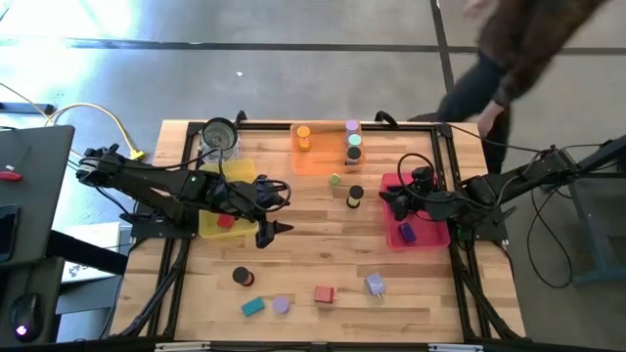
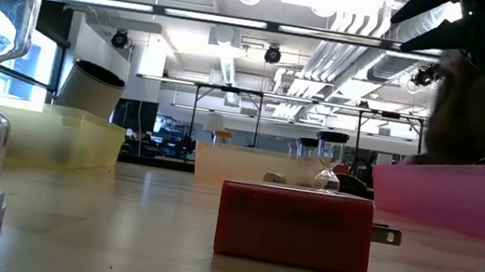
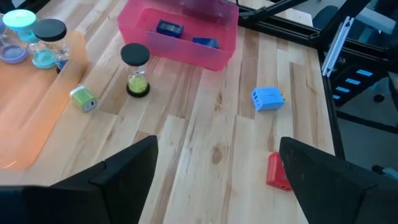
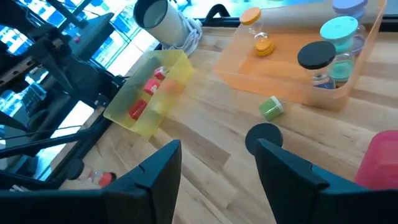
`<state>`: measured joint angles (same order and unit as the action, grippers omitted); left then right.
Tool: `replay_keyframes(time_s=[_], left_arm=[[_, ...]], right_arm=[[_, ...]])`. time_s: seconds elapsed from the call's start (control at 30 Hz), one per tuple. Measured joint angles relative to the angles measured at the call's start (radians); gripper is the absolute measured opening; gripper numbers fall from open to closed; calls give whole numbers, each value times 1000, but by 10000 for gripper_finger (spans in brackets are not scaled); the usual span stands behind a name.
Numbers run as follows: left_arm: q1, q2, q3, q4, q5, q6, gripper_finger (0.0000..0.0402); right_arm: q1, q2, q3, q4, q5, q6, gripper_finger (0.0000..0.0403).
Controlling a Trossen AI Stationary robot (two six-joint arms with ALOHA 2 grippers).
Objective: Pick & Place Office items
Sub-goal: Put the black hourglass in the orange bin
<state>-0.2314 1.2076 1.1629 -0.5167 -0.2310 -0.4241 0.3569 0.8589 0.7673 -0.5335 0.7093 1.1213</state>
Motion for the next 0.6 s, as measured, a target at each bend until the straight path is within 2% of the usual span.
replay_keyframes(time_s=[0.23,0.43,0.6], left_arm=[[0,0,0,0,-6,-2,329],[0,0,0,0,51,-15,329],[0,0,0,0,57,-17,329]], right_arm=[[0,0,0,3,-4,-23,194],[0,0,0,52,-37,-48,194],[0,0,0,70,-39,-53,219]])
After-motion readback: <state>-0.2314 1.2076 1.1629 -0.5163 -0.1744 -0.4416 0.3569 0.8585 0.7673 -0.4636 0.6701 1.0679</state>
